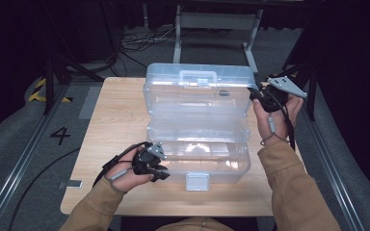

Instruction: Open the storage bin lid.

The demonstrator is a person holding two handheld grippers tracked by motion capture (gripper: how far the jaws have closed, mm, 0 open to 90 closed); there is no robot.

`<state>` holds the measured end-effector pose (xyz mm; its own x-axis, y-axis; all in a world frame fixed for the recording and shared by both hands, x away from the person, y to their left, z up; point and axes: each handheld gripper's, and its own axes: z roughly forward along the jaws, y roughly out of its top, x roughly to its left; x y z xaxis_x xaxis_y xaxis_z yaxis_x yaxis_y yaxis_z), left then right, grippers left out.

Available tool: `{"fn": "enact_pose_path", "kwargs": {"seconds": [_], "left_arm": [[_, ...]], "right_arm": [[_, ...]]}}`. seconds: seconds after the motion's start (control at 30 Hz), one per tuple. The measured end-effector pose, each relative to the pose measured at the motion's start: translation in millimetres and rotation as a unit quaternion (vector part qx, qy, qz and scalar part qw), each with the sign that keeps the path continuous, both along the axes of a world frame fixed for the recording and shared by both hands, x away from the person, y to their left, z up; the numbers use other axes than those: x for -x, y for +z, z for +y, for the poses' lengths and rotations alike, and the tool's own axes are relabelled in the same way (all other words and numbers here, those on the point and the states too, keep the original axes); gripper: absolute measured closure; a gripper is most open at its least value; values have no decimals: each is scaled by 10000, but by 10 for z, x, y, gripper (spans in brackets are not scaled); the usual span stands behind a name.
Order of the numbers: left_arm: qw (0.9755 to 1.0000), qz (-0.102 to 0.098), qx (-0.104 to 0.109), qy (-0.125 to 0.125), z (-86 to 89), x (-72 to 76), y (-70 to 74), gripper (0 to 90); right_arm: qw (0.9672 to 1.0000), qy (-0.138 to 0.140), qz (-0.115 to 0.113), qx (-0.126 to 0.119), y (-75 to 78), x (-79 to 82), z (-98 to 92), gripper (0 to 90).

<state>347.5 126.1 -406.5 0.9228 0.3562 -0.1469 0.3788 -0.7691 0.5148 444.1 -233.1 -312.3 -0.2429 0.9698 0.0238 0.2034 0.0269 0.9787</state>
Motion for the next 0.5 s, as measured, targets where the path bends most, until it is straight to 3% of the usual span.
{"fn": "enact_pose_path", "kwargs": {"seconds": [0.1, 0.2, 0.5], "left_arm": [[9998, 111, 135, 59, 32, -16, -51, 748], [10000, 29, 30, 46, 34, 0, -56, 753], [10000, -56, 49, 13, 43, 10, -62, 754]], "right_arm": [[10000, -32, -35, 23, 13, -11, 16, 767], [9999, -74, -21, 80, 19, -32, 28, 779], [9995, -155, 179, 232, 7, -122, 31, 816]]}}
